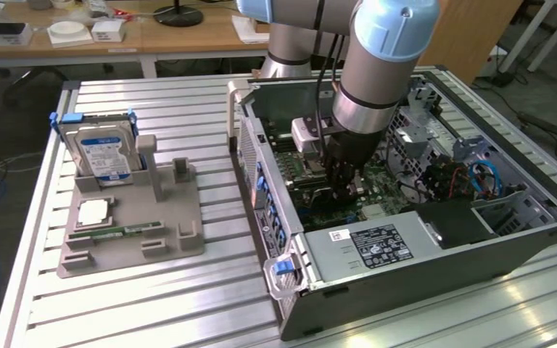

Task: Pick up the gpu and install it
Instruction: 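Insert the gpu into the slot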

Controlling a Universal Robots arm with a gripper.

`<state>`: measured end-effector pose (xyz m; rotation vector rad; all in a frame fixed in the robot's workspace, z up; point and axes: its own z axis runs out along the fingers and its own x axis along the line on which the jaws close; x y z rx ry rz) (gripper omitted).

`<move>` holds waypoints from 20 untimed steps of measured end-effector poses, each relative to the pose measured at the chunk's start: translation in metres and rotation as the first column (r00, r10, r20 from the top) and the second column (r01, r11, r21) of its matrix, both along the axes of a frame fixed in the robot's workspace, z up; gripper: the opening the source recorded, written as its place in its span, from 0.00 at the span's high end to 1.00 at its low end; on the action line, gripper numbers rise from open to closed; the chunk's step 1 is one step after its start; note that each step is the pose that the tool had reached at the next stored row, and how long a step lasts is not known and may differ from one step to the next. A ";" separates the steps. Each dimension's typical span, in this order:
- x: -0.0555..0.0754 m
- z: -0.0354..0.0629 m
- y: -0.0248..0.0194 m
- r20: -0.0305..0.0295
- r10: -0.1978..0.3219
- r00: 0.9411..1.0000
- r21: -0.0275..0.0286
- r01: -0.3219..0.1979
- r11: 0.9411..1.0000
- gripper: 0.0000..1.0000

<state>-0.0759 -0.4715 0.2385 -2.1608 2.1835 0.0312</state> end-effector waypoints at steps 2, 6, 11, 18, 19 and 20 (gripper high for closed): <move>0.000 0.0000 0.0000 0.000 0.000 1.000 0.000 0.000 1.000 0.75; 0.000 0.0000 0.0000 0.000 0.000 1.000 0.000 0.000 1.000 0.75; 0.000 0.0000 0.0000 0.000 0.000 1.000 0.000 0.000 1.000 0.75; 0.000 0.0000 0.0000 0.000 0.000 1.000 0.000 0.000 1.000 0.67; 0.000 0.0000 0.0000 0.000 0.000 1.000 0.000 0.000 1.000 0.67; 0.000 0.0000 0.0000 0.000 0.000 1.000 0.000 0.000 1.000 0.67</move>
